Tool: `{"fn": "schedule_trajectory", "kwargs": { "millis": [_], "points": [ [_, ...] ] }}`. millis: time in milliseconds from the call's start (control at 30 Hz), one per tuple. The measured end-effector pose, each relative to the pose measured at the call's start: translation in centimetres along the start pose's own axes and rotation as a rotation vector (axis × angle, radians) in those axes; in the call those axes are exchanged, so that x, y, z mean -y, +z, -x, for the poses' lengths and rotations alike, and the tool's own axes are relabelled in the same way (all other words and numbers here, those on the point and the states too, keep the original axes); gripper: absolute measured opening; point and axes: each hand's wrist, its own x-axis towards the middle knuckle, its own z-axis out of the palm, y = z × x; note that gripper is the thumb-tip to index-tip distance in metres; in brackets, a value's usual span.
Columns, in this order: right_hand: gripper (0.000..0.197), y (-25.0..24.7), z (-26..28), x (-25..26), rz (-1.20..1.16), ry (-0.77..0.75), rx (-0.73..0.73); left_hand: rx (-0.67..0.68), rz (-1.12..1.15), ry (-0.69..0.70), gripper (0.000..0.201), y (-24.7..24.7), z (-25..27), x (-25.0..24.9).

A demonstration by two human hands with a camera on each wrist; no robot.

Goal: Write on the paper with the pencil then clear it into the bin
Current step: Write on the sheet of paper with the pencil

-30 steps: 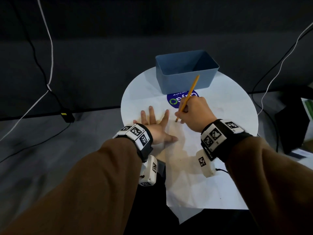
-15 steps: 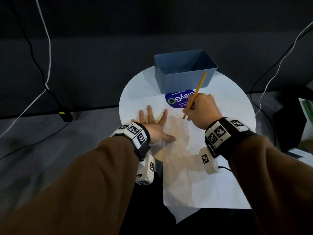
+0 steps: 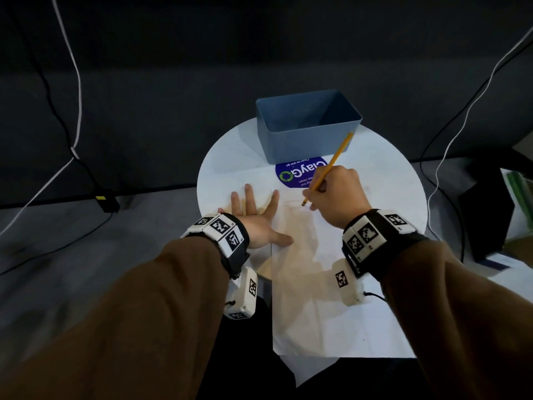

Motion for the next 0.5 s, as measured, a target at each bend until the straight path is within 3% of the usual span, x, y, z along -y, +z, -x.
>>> {"fn": "schedule_trajectory", "kwargs": {
  "millis": [300,500],
  "points": [
    [0.017,-1.6,0.5,-1.6,-0.003,0.124,-0.048,0.005,-0.010,-0.006,0.108,0.1,-0.3,0.2],
    [0.021,0.5,0.3,1.6,-0.034,-0.031,-0.010,-0.002,-0.005,-0.003,0.107,0.1,-0.4,0.3]
  ]
}}
